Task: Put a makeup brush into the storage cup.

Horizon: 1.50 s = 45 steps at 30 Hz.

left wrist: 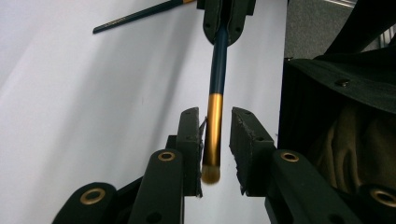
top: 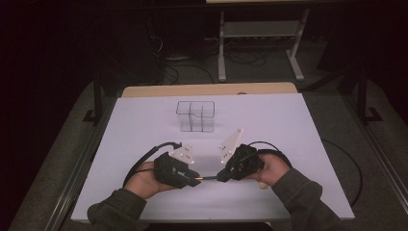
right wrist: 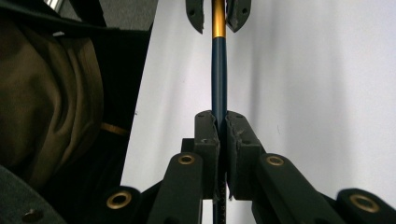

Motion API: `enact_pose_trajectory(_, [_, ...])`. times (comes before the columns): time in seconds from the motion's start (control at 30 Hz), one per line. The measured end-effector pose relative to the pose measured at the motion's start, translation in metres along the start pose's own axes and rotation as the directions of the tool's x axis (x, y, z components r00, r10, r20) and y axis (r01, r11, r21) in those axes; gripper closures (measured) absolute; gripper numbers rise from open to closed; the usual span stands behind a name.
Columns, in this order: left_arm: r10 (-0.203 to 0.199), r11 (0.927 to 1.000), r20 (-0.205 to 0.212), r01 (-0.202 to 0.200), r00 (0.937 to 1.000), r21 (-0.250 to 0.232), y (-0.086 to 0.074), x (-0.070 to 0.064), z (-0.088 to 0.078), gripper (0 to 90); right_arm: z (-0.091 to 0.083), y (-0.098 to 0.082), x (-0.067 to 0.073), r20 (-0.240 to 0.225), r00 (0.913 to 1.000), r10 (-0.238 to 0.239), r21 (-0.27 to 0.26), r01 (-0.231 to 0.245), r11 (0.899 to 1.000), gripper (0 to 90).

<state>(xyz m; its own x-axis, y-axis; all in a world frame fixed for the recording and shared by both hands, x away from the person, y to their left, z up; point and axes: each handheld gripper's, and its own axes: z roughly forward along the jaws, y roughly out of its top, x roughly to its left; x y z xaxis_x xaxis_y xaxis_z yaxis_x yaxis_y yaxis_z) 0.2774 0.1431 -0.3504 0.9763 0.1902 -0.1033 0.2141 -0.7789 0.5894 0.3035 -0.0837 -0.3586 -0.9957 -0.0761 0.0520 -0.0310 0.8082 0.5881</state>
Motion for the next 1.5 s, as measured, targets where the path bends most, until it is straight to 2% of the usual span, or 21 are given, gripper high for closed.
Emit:
enact_pose_trajectory(0.23, [-0.013,0.9999,0.008,0.013,0.9999,-0.006,0.0,0.001,-0.002,80.3,0.002,-0.005,0.002,0.012,0.9999,-0.006,-0.035,0.007,0.999,83.5])
enact_pose_trajectory(0.37, [0.009,0.9998,0.028,-0.009,0.9996,0.015,0.001,0.001,-0.001,82.3,0.003,-0.005,0.002,0.01,0.9998,-0.017,-0.028,0.017,0.999,83.3])
enact_pose_trajectory(0.57, [0.017,0.9994,0.022,-0.018,0.9996,0.028,0.003,0.0,-0.001,83.5,0.004,-0.002,0.003,0.024,0.9996,-0.012,-0.013,0.012,1.0,81.1])
enact_pose_trajectory(0.7, [-0.002,0.9993,0.009,0.002,1.0,0.037,0.005,-0.001,-0.001,83.8,0.003,0.007,0.005,0.049,0.9986,-0.017,0.042,0.015,0.999,76.4])
enact_pose_trajectory(0.77, [0.002,0.9992,0.009,-0.003,1.0,0.041,0.005,-0.001,0.0,83.9,0.003,0.009,0.006,0.056,0.9981,-0.025,0.052,0.022,0.998,76.4])
enact_pose_trajectory(0.87, [0.005,0.999,0.008,-0.005,1.0,0.044,0.006,-0.002,-0.001,83.9,0.004,0.016,0.008,0.062,0.9975,-0.034,0.097,0.028,0.995,78.4])
enact_pose_trajectory(1.07, [0.016,0.999,0.008,-0.016,0.9998,0.042,0.006,-0.002,-0.002,83.8,0.008,0.017,0.006,0.043,0.9985,-0.034,0.116,0.029,0.993,82.5])
enact_pose_trajectory(1.17, [0.016,0.9996,-0.002,-0.016,0.9999,0.022,0.005,-0.001,-0.004,82.1,0.008,0.016,0.006,0.037,0.9987,-0.034,0.112,0.029,0.993,83.2])
enact_pose_trajectory(1.2, [-0.004,1.0,-0.002,0.004,1.0,0.004,0.004,0.0,-0.005,76.4,0.008,0.016,0.005,0.043,0.9984,-0.036,0.098,0.032,0.995,83.3])
enact_pose_trajectory(1.23, [-0.011,0.9999,-0.003,0.011,0.9999,-0.012,0.003,0.0,-0.007,76.4,0.008,0.016,0.005,0.043,0.9984,-0.036,0.098,0.032,0.995,83.3])
enact_pose_trajectory(1.3, [-0.027,0.999,-0.004,0.026,0.9996,-0.036,0.001,0.001,-0.009,69.0,0.006,0.014,0.004,0.049,0.9984,-0.028,0.081,0.024,0.996,83.4])
enact_pose_trajectory(1.4, [-0.052,0.9969,-0.014,0.051,0.9986,-0.059,-0.004,0.001,-0.008,66.6,0.005,0.01,0.003,0.054,0.9985,-0.013,0.048,0.011,0.999,83.4])
enact_pose_trajectory(1.47, [-0.059,0.9957,-0.011,0.058,0.9982,-0.072,-0.007,0.003,-0.008,64.4,0.005,0.007,0.002,0.056,0.9984,-0.001,0.008,0.001,1.0,83.4])
enact_pose_trajectory(1.5, [-0.067,0.995,-0.017,0.066,0.9976,-0.075,-0.008,0.003,-0.009,64.4,0.005,0.007,0.002,0.056,0.9984,-0.001,0.008,0.001,1.0,83.4])
